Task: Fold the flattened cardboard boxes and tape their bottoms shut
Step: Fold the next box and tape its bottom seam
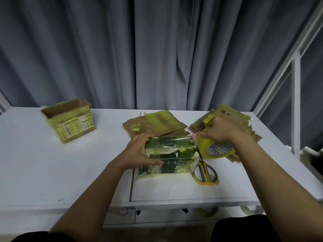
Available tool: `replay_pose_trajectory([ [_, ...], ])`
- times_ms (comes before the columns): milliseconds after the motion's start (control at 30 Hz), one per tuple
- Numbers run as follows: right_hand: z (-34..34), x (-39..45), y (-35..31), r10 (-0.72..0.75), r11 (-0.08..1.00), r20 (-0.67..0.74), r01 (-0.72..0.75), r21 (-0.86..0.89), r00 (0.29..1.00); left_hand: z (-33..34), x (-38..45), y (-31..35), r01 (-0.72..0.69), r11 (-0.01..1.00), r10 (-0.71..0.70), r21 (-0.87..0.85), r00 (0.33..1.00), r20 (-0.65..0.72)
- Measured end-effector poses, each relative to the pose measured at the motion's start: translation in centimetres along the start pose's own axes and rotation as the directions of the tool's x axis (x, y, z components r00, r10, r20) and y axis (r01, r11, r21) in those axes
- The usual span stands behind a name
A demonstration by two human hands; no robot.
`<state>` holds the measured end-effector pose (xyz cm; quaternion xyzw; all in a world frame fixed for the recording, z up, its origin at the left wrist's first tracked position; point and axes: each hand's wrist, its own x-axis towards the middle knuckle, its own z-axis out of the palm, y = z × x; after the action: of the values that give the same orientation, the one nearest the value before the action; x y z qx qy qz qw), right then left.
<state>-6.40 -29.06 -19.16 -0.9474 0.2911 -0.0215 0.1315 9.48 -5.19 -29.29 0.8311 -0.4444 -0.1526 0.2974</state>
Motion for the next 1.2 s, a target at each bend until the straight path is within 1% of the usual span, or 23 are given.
replay_pose_trajectory([
  [67, 1.2, 0.4, 0.9, 0.028, 0.998, 0.031, -0.026, -0.049, 0.999, 0.1, 0.0, 0.0, -0.01, 1.0, 0.01, 0.01, 1.0, -0.001],
  [267, 3.4, 0.7, 1.8, 0.059, 0.998, 0.008, -0.059, 0.001, 0.998, 0.1, 0.2, -0.3, 0.011, 1.0, -0.011, 0.014, 1.0, 0.011],
  [400, 4.1, 1.0, 2.0, 0.056, 0.998, 0.029, -0.056, 0.003, 0.998, 0.1, 0.3, -0.1, 0.012, 1.0, -0.013, 0.029, 1.0, 0.023],
  [467, 4.4, 1.2, 2.2, 0.068, 0.996, 0.057, -0.072, 0.061, 0.996, 0.0, 0.3, 0.0, 0.014, 0.997, -0.015, 0.076, 1.0, 0.018],
  [533, 4.4, 1.3, 2.3, 0.068, 0.989, 0.118, -0.083, 0.126, 0.991, -0.2, 0.4, 0.2, 0.006, 0.989, -0.012, 0.15, 0.999, 0.041],
  [567, 4.4, 1.4, 2.3, 0.063, 0.985, 0.146, -0.085, 0.15, 0.987, -0.5, 0.5, 0.5, -0.004, 0.977, -0.012, 0.214, 0.997, 0.074],
  [600, 4.4, 1.5, 2.4, 0.065, 0.982, 0.163, -0.092, 0.167, 0.984, -0.7, 0.5, 0.9, -0.022, 0.95, -0.014, 0.312, 0.993, 0.113],
  [667, 4.5, 1.9, 2.5, 0.071, 0.976, 0.169, -0.103, 0.192, 0.983, -1.1, 0.6, 2.0, -0.067, 0.828, -0.033, 0.556, 0.985, 0.168],
  [700, 4.4, 2.0, 2.4, 0.069, 0.977, 0.168, -0.101, 0.186, 0.983, -1.0, 0.7, 2.9, -0.087, 0.759, -0.039, 0.645, 0.983, 0.178],
  [733, 4.4, 2.1, 2.4, 0.069, 0.98, 0.173, -0.099, 0.17, 0.982, -0.7, 0.7, 4.1, -0.107, 0.716, -0.021, 0.689, 0.984, 0.175],
  [767, 4.2, 2.1, 2.2, 0.066, 0.983, 0.177, -0.094, 0.158, 0.982, 0.1, 0.8, 5.3, -0.139, 0.708, 0.028, 0.693, 0.985, 0.169],
  [800, 4.2, 2.1, 2.1, 0.067, 0.983, 0.182, -0.097, 0.159, 0.981, 1.4, 0.9, 6.5, -0.186, 0.72, 0.098, 0.669, 0.981, 0.167],
  [867, 4.2, 2.1, 2.1, 0.074, 0.979, 0.171, -0.104, 0.174, 0.982, 4.4, 1.2, 8.5, -0.284, 0.733, 0.226, 0.619, 0.959, 0.172],
  [900, 4.3, 2.0, 2.1, 0.072, 0.98, 0.161, -0.1, 0.173, 0.984, 5.8, 1.3, 9.1, -0.304, 0.743, 0.255, 0.596, 0.952, 0.167],
  [933, 4.5, 2.0, 2.2, 0.067, 0.981, 0.152, -0.093, 0.173, 0.986, 6.8, 1.4, 9.3, -0.299, 0.767, 0.261, 0.568, 0.954, 0.151],
  [1033, 4.7, 2.0, 2.4, 0.046, 0.973, 0.143, -0.077, 0.219, 0.989, 7.7, 1.4, 8.8, -0.22, 0.841, 0.209, 0.495, 0.975, 0.08],
  [1200, 4.7, 1.5, 2.5, 0.042, 0.958, 0.154, -0.084, 0.274, 0.987, 5.5, -0.4, 6.7, -0.128, 0.857, 0.132, 0.5, 0.991, 0.027],
])
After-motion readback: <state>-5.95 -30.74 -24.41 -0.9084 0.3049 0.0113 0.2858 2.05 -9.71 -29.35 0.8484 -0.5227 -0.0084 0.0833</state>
